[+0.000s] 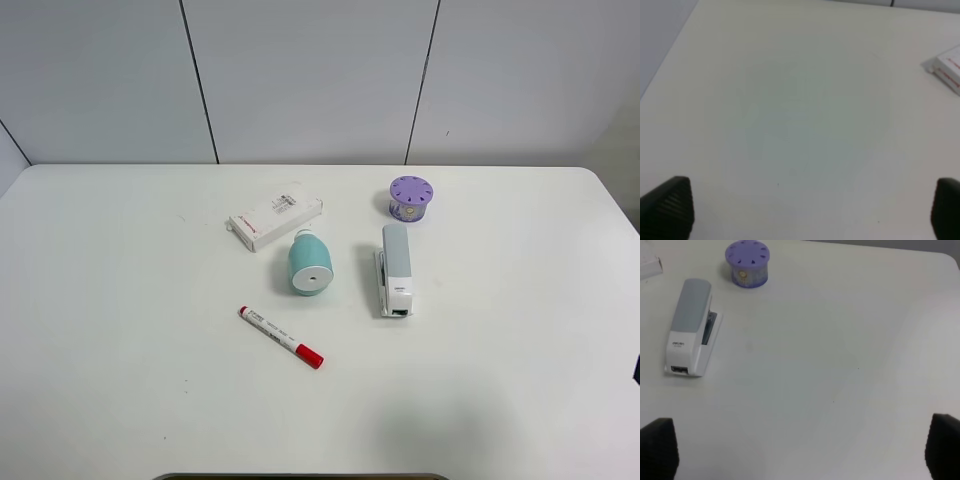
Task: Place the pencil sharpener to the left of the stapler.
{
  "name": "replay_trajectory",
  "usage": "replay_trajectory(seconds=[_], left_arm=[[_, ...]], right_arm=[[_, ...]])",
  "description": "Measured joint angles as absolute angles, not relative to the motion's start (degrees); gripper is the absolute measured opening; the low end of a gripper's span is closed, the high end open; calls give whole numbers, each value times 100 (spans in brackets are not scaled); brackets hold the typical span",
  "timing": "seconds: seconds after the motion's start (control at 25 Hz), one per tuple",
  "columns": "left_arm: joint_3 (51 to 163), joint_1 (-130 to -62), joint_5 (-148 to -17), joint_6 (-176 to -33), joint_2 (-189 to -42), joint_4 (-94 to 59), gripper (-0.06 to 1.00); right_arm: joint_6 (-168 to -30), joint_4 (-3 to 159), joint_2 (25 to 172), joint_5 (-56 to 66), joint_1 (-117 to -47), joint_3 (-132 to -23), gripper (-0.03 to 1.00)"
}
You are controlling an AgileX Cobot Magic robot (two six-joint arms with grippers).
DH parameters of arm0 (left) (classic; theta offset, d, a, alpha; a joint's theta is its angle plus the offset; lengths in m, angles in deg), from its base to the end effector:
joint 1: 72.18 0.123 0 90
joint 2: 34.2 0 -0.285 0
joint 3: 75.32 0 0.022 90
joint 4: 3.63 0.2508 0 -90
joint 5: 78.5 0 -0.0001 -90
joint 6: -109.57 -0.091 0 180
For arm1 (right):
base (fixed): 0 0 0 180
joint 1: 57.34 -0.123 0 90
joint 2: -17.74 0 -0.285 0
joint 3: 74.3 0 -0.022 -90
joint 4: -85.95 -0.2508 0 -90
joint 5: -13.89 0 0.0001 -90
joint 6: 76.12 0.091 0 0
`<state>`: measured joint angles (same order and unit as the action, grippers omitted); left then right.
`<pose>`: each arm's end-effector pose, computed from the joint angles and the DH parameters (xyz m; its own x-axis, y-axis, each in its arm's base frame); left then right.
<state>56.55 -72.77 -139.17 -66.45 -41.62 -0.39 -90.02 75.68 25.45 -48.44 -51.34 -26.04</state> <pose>-0.0067 0.0046 0.2796 -0.4394 -0.0372 -0.8975 -0.0523 0.9985 -0.0157 -0.0060 0.0151 0.2777 -0.4542 -0.1091 -0.8842 -0.1087 0.9918 -0.0666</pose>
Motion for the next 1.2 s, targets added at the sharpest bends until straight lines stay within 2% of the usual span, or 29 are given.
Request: replay_trajectory(seconds=[0.6,1.2], left_arm=[[5655,-7277,-13917,-6645,-4162,-39,95],[5655,-7277,-13917,-6645,-4162,-39,95]], right_arm=[[-8996,7568,2545,-4844,-5155,-2604,99],[-8985,7568,2545,-4844,-5580,-2604,99]])
